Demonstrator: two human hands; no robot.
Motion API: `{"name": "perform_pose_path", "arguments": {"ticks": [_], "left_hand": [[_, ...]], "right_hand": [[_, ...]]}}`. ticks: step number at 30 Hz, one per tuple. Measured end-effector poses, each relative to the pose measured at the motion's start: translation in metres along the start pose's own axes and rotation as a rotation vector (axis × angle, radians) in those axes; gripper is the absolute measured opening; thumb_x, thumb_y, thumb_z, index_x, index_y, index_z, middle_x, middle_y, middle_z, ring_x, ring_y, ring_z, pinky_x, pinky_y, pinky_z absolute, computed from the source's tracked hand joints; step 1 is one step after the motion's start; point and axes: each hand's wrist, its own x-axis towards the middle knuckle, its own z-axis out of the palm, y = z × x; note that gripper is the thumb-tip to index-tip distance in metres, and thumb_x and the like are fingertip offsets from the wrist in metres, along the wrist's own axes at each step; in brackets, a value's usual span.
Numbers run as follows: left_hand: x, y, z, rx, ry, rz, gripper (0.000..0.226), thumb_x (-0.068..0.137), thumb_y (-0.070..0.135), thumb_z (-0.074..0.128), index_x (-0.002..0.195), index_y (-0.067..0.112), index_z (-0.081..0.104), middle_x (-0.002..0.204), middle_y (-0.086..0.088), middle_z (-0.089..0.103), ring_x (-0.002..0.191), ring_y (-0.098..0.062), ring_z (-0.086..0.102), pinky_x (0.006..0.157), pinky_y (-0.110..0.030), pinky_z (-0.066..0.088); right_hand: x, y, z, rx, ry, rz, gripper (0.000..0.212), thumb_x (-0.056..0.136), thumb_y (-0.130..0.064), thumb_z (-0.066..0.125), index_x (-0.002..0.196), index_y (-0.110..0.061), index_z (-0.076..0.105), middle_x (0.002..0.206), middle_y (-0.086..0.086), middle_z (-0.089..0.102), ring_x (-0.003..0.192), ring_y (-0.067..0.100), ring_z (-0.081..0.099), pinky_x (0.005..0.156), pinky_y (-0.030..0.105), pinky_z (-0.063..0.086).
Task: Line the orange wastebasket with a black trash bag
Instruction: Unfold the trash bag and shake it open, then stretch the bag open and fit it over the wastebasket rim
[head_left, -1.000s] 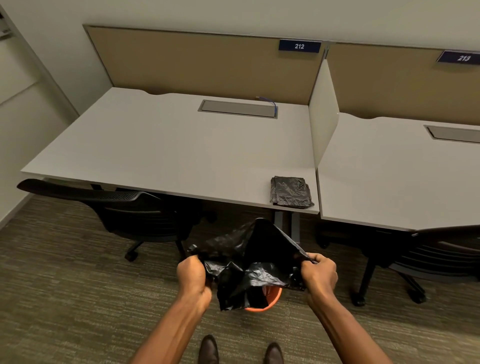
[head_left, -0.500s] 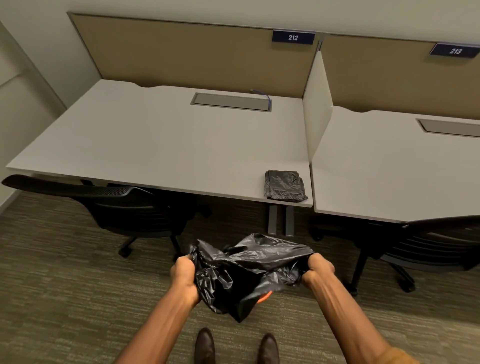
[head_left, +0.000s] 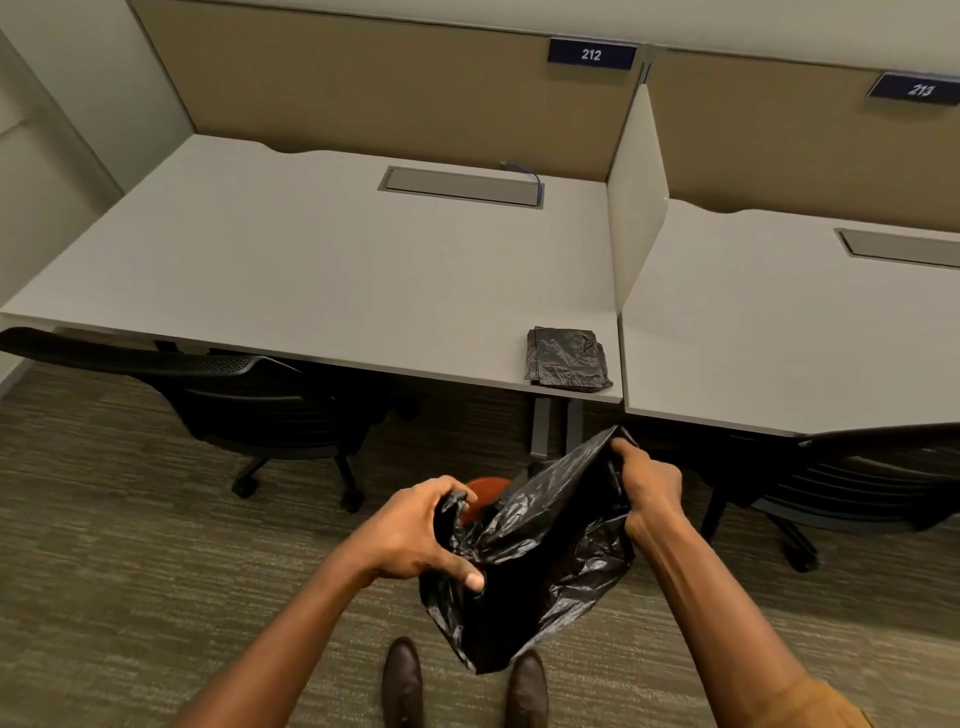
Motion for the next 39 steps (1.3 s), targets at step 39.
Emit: {"name": "perform_pose_path", "arguments": {"ticks": [39], "left_hand": [[0.067, -0.096, 0.013, -1.226, 0.553, -0.557, 0.015, 0.103, 0.002, 0.060, 0.093, 0.001, 0.072, 0.070, -0.017, 0.079, 0.049, -0.025, 0.076, 0.046, -0.039, 0.064]], "right_hand": [[0.063, 0.062, -0.024, 0.147, 0.111, 0.153, 0.030, 0.096, -0.031, 0.079, 0.083, -0.008, 0.065, 0.089, 0.010, 0.071, 0.096, 0.035, 0.072, 0.096, 0.055, 0.062]]}}
